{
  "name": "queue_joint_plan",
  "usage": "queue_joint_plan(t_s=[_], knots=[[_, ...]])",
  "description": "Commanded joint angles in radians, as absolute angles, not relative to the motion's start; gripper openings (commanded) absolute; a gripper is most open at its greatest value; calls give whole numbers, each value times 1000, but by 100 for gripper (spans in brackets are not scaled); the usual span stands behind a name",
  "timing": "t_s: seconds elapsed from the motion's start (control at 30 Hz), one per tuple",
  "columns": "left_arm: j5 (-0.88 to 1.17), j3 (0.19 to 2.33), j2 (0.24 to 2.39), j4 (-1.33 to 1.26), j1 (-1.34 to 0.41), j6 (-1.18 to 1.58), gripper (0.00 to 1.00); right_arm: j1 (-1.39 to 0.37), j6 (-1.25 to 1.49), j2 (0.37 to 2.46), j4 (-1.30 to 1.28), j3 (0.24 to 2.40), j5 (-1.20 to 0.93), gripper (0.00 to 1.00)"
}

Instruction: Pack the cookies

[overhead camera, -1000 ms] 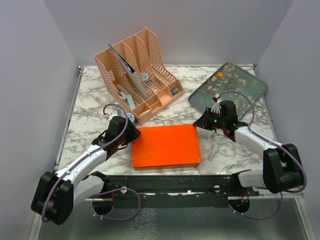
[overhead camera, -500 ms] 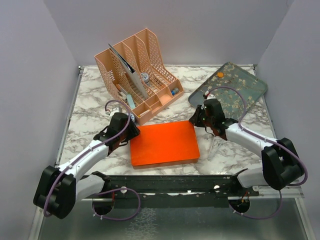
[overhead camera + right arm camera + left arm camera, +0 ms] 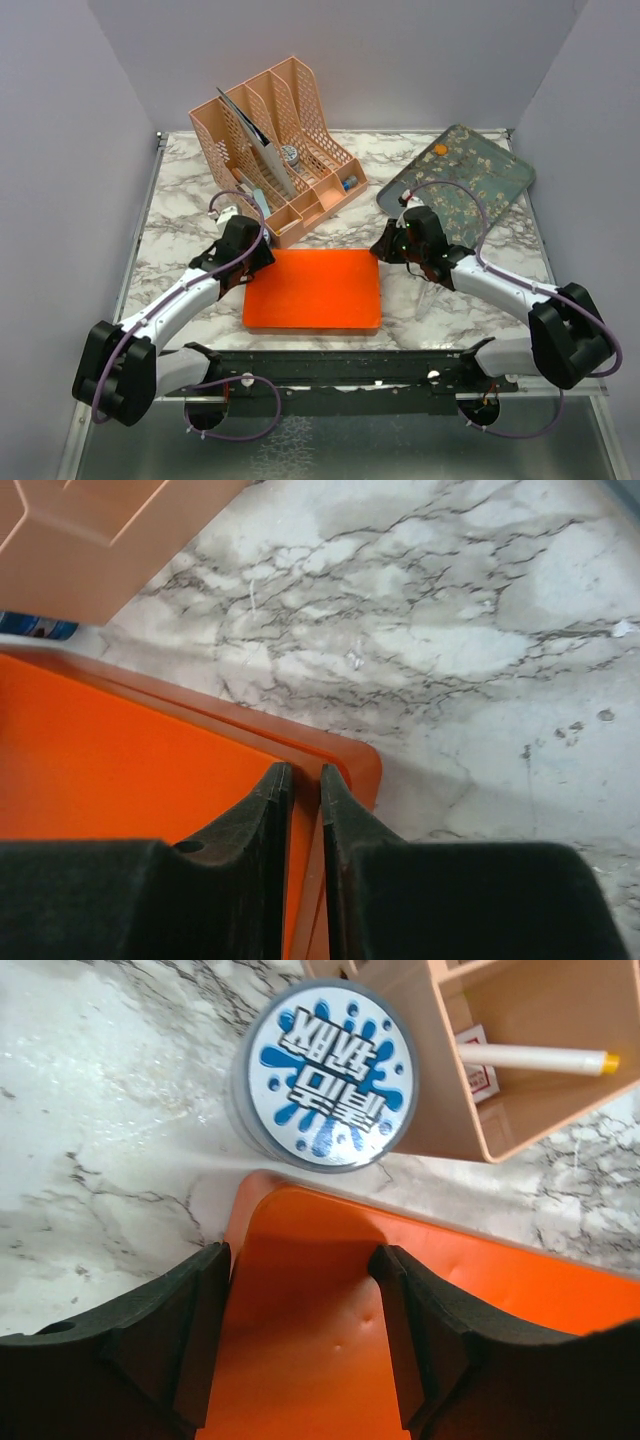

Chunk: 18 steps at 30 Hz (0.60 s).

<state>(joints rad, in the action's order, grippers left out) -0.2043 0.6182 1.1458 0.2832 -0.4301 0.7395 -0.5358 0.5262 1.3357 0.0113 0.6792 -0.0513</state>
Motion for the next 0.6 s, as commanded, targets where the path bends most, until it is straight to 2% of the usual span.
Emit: queue_joint_plan(t_s=[0.0,0.1,0.4,0.5,0.57], knots=[[-240,691,1156,276,-443,716,66,-622,576,1336,-103,643,-286,18],[-287,713,1139,303,-443,693,68,-623,552,1306,-150,662,-218,20],[-340,746,1089,354,-443,628,73,-623,406,1243,-356,844,-11,42],[-323,750,1058,356,-443,596,73,-625,362,1234,-426,904,30,42],[-304,753,1038,359,-443,575,73,-634,341,1235,-470,936,37,38]])
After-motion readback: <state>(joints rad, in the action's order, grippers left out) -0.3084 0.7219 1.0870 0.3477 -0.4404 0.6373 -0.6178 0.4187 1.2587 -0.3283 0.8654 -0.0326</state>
